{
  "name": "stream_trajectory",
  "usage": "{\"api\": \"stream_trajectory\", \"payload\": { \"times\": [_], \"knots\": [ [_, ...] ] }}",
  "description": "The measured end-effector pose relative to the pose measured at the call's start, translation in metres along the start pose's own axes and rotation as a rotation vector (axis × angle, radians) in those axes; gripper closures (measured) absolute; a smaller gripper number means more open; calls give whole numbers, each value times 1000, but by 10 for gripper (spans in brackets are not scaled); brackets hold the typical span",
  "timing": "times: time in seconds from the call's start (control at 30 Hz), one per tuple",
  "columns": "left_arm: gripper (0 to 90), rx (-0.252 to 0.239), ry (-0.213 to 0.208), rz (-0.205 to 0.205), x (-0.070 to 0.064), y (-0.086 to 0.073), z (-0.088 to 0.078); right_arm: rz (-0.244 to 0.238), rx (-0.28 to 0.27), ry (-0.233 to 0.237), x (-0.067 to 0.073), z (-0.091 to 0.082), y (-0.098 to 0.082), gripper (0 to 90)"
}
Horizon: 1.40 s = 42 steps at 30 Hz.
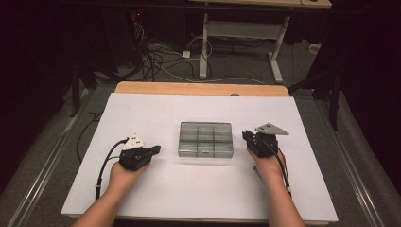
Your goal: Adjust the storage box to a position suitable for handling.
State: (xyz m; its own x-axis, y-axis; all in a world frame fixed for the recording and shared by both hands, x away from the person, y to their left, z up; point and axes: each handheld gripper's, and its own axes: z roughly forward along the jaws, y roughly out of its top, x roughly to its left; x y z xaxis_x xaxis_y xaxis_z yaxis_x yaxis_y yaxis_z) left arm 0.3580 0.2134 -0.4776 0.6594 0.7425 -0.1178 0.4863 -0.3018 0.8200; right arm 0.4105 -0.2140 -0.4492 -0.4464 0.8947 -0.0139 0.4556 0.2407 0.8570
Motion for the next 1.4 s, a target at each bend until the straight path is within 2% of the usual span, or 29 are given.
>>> {"api": "stream_trajectory", "payload": {
  "times": [0.03,0.07,0.1,0.13,0.23,0.43,0.5,0.73,0.9,1.13,1.27,1.4],
  "knots": [
    [871,0,0,0,0,0,0,0,0,0,0,0,0,883],
    [871,-16,-3,-15,1,-2,-4,-8,25,-1,-2,14,7,900],
    [871,-16,-3,-15,1,-2,-4,-8,25,-1,-2,14,7,900],
    [871,-28,-3,-21,3,-2,-7,-12,52,-2,-2,29,13,900],
    [871,-33,-15,-28,2,-3,-7,-18,52,-18,-3,46,23,900],
    [871,-25,-17,-25,4,-4,-6,-49,75,-1,-2,67,36,900],
    [872,-27,-17,-27,5,-4,-6,-66,80,-3,-1,70,39,900],
    [872,-28,-15,-36,7,-5,-7,-64,80,18,0,75,46,900],
    [872,-31,-13,-44,9,-5,-7,-55,99,24,0,77,45,900],
    [872,-32,-14,-48,10,-6,-8,-68,109,33,4,80,42,900],
    [872,-30,-17,-50,10,-6,-7,-54,111,44,3,79,41,900],
    [872,-25,-20,-52,10,-6,-6,-80,110,70,10,80,41,900]
  ]
}}
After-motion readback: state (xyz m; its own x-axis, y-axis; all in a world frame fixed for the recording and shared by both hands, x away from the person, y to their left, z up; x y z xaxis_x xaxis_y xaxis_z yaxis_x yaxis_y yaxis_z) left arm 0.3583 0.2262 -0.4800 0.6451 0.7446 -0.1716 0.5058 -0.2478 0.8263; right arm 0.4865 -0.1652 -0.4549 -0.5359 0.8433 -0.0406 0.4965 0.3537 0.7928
